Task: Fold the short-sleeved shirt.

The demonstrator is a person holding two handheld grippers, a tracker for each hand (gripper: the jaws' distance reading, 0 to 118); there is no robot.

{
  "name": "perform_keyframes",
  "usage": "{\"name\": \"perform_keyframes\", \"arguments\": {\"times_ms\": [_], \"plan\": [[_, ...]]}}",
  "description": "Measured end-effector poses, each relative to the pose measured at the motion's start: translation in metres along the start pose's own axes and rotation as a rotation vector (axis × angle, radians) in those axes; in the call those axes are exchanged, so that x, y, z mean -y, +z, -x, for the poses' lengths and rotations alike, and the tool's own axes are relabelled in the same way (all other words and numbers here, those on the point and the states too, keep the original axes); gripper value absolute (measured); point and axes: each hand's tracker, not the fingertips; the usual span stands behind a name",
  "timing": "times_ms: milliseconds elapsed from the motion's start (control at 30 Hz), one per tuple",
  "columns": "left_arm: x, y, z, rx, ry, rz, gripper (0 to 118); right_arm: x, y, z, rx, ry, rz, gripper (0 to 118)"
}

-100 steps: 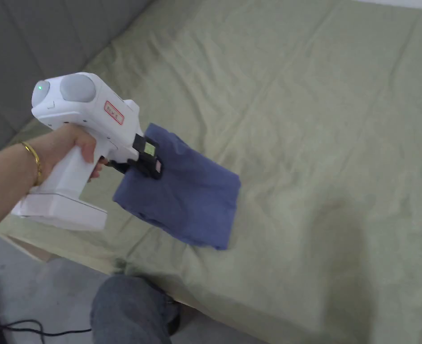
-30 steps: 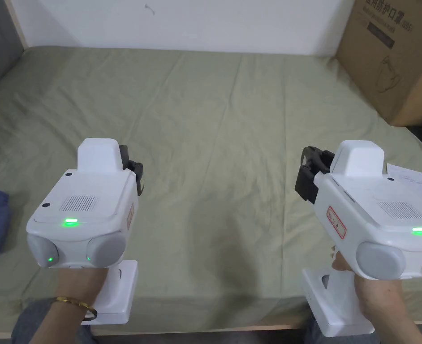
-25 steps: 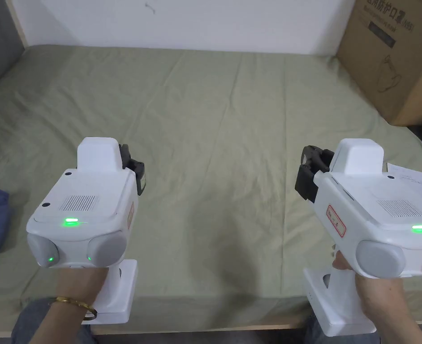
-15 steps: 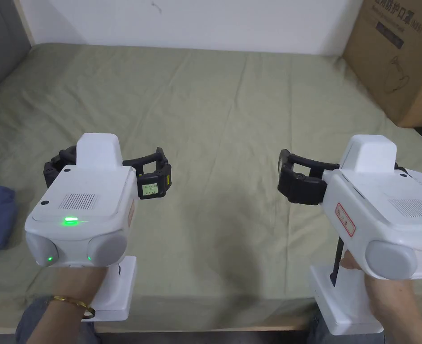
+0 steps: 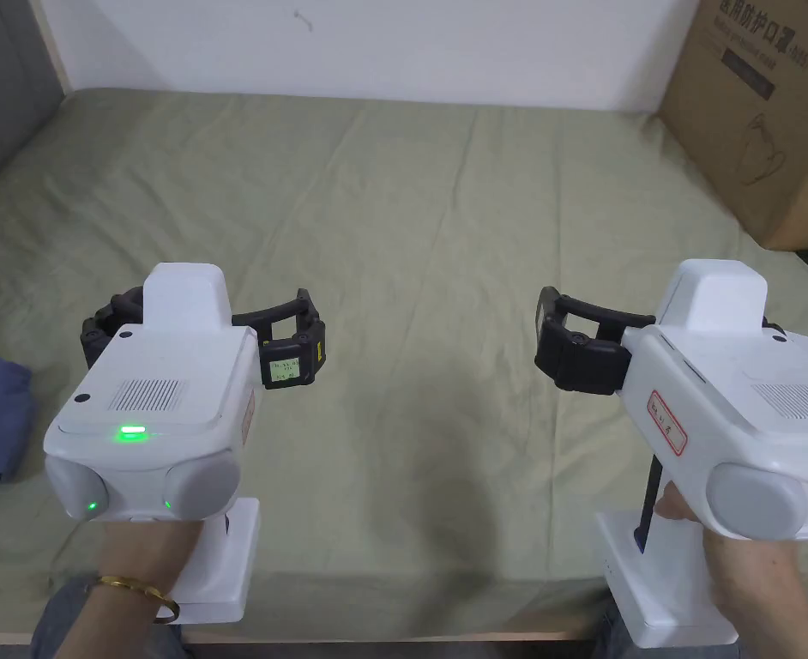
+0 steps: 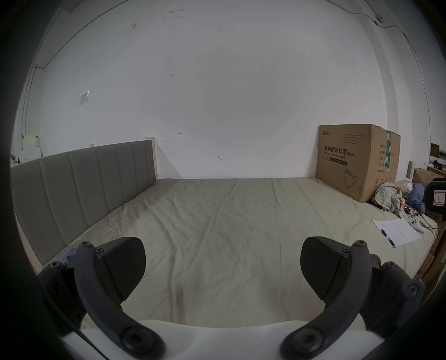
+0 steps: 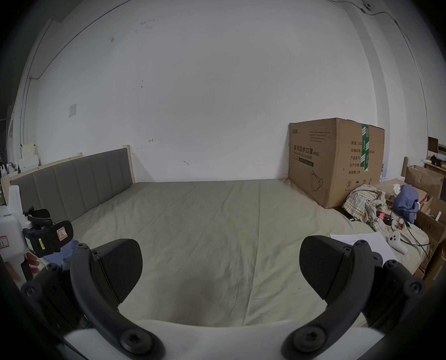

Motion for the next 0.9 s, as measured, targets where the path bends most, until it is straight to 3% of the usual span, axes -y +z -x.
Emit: {"name": "perform_keyframes", "arguments": {"times_ms": [900], "plan": [[-0.0006, 0.0014, -0.0020, 0.003, -0.011, -0.007, 118, -0.0007, 0.0002, 0.0061, -0.021, 0.006, -0.007, 118]]}}
